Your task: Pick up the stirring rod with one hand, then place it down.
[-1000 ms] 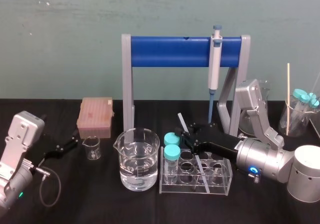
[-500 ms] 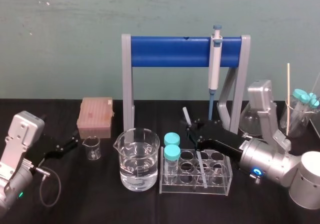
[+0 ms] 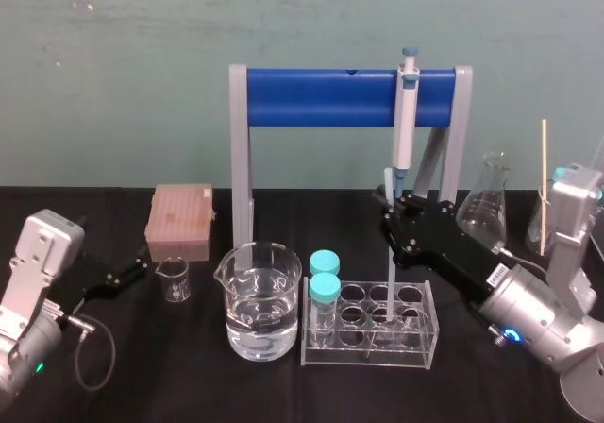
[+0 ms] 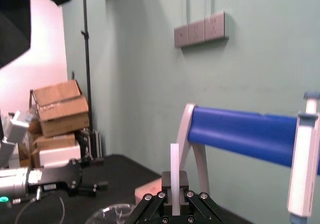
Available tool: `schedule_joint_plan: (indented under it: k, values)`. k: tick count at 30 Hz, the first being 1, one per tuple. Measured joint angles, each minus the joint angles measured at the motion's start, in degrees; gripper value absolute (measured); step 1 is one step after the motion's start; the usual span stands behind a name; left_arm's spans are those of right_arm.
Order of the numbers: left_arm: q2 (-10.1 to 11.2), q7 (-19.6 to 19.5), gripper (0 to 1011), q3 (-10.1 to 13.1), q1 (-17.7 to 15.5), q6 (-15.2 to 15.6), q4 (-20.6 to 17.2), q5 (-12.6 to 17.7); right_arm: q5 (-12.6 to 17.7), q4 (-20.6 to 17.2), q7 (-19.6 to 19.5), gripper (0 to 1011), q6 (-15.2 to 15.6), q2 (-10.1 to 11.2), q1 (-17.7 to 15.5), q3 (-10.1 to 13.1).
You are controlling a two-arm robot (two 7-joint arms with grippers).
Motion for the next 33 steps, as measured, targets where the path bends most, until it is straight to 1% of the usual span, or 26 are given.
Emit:
schedule_joint_plan:
  k: [3,7,12,15,19,33]
  values:
    - [0.00,0.00,1000,0.00,0.00,0.00,0.00,0.00,0.22,-1.20,0.32,70,-1.63,-0.10,-0.95,1.02]
    - [0.00,0.00,1000,0.00,0.00,0.00,0.00,0.00,0.76,-2.77,0.49,70,-2.61,-0.31,-1.40,2.46]
    - [0.00,0.00,1000,0.00,0.00,0.00,0.00,0.00,2.44,-5.10,0.66,70,-2.37,-0.31,-1.30,4.35]
    - [0.00,0.00,1000,0.00,0.00,0.00,0.00,0.00,3.00,-5.95,0.77,70,-2.20,-0.25,-1.14,5.05]
    - [0.00,0.00,1000,0.00,0.00,0.00,0.00,0.00,3.08,-6.27,0.92,70,-2.18,-0.15,-0.93,5.46]
    - [0.00,0.00,1000,0.00,0.00,0.00,0.00,0.00,2.58,-5.77,1.15,70,-1.98,0.07,-0.29,5.70]
